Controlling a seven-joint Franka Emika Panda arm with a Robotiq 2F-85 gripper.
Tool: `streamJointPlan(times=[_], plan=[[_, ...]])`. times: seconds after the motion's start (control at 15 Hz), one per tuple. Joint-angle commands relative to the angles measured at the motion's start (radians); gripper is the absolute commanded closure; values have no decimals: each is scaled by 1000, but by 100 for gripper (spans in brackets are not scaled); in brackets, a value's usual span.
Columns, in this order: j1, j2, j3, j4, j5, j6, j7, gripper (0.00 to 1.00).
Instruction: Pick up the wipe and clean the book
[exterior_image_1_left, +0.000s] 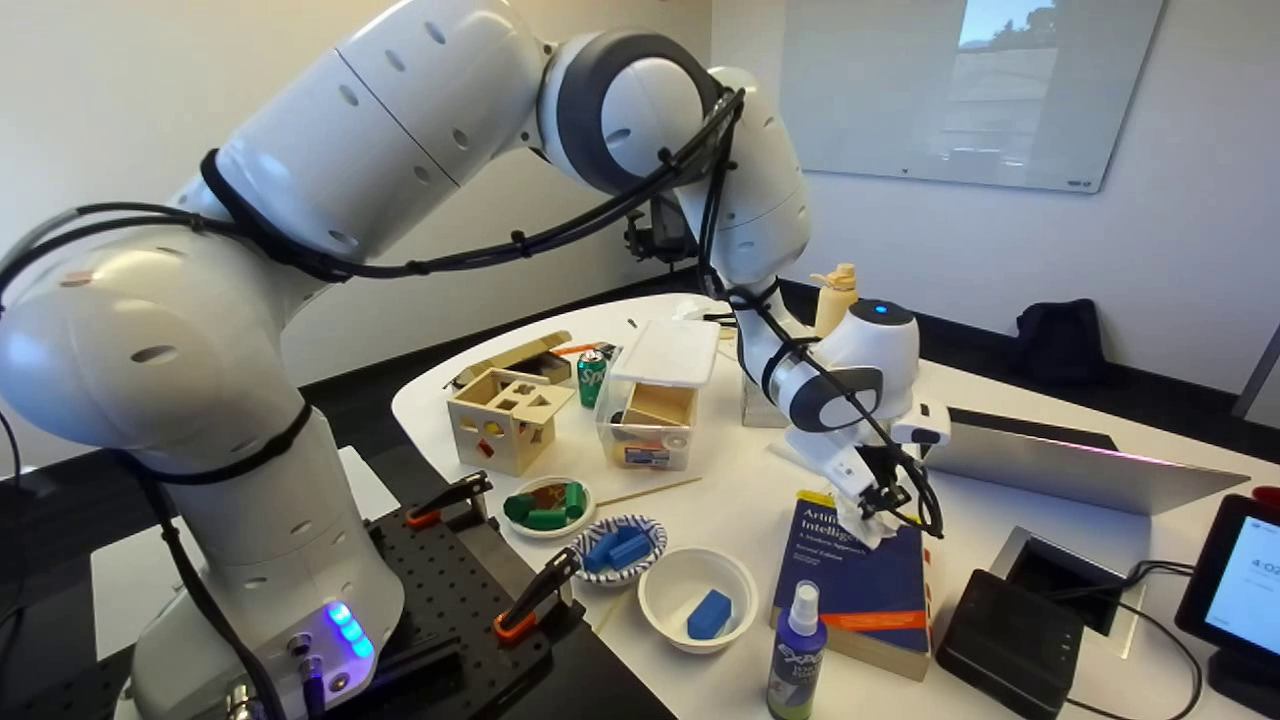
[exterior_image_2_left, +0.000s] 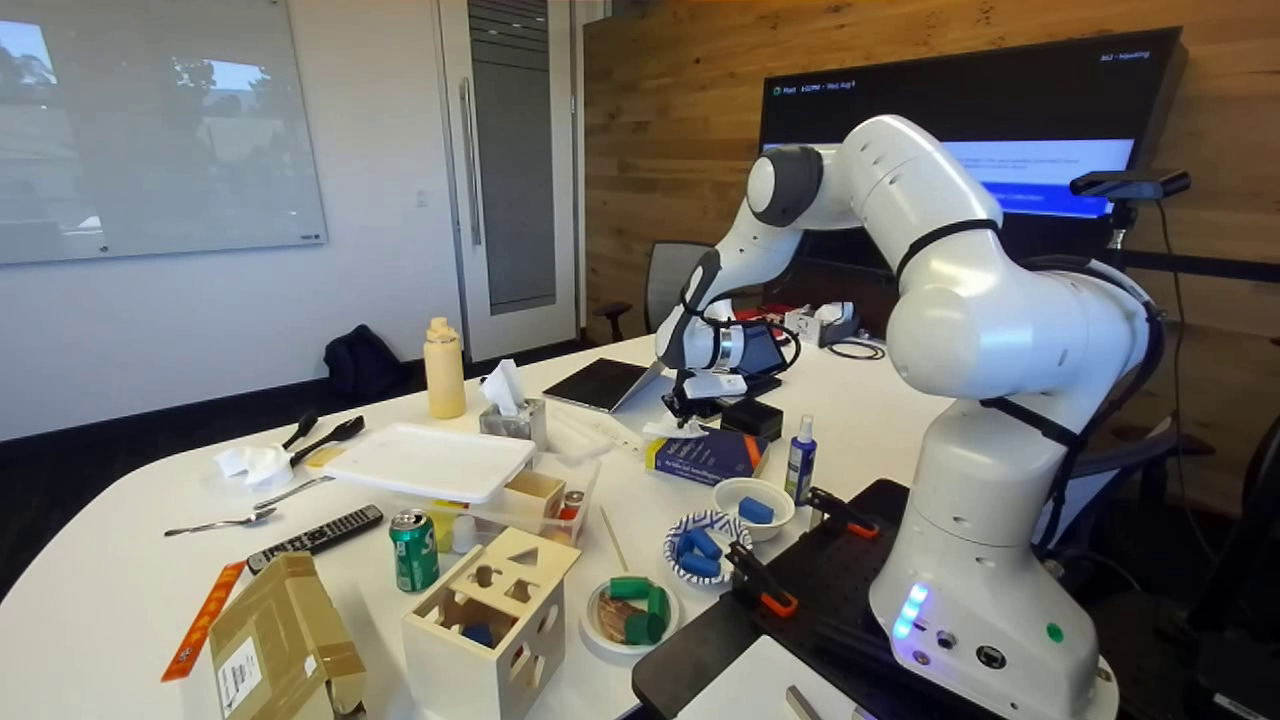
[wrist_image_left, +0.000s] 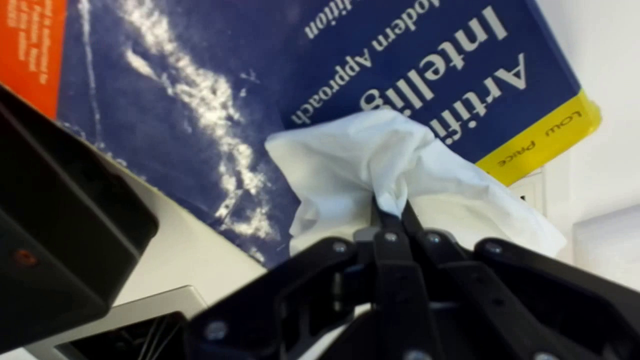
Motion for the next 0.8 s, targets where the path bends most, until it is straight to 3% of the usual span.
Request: streamJointPlan(times=[0.0,0.73], plan=[[-17,-32,39,-43,-4,-47,-44,99],[-15,-102,-21,-235,11,-24,6,99]])
